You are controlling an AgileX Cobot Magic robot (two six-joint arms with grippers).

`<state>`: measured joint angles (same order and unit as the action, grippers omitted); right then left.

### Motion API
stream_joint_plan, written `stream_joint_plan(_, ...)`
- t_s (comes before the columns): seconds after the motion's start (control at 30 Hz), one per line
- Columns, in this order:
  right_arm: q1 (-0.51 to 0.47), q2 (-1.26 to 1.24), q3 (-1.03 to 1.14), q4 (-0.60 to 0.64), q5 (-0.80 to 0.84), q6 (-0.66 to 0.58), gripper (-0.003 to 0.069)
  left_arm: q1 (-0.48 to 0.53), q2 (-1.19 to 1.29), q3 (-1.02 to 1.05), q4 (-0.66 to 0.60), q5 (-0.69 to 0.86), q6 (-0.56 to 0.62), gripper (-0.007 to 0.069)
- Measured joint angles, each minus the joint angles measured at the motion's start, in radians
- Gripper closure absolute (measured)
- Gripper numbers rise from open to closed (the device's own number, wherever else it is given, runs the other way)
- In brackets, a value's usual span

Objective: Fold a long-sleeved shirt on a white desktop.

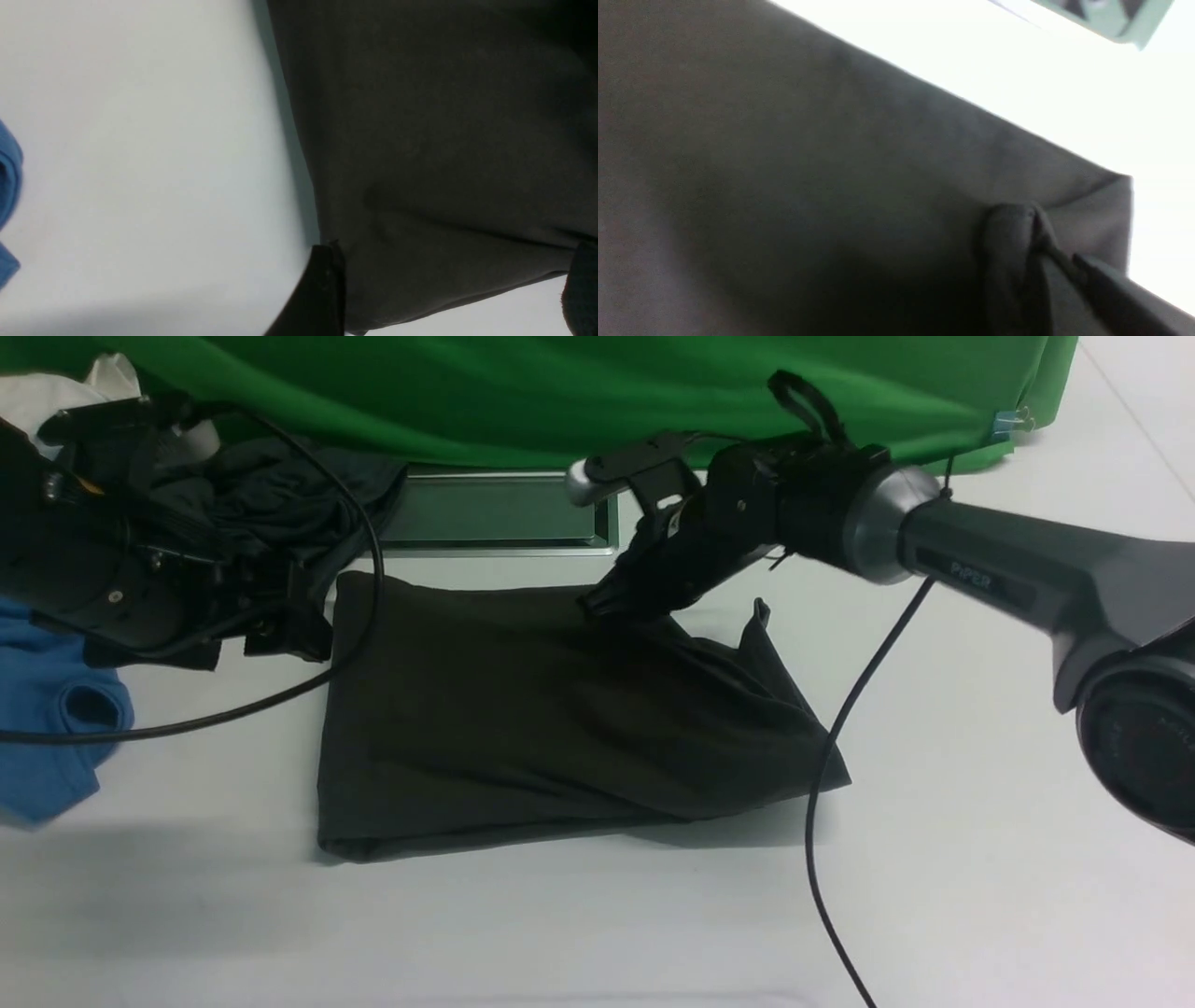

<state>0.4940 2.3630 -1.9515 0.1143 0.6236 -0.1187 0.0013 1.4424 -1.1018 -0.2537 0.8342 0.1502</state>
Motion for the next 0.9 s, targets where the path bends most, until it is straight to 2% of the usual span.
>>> stream_joint_plan(0.6, -0.171, -0.01, -0.107, -0.004, 0.172, -0.003, 0.0638, 0.0, 0.0, 0.0, 0.0, -0.002, 0.0, -0.0001)
stream_joint_plan(0.8, -0.211, -0.02, -0.107, -0.011, 0.253, 0.004, 0.0533, 0.0, 0.0, 0.0, 0.0, -0.004, 0.0, 0.0006)
stream_joint_plan(0.9, -0.209, -0.06, -0.107, 0.003, 0.359, 0.002, 0.0468, 0.0, 0.0, 0.0, 0.0, -0.004, 0.0, 0.0009)
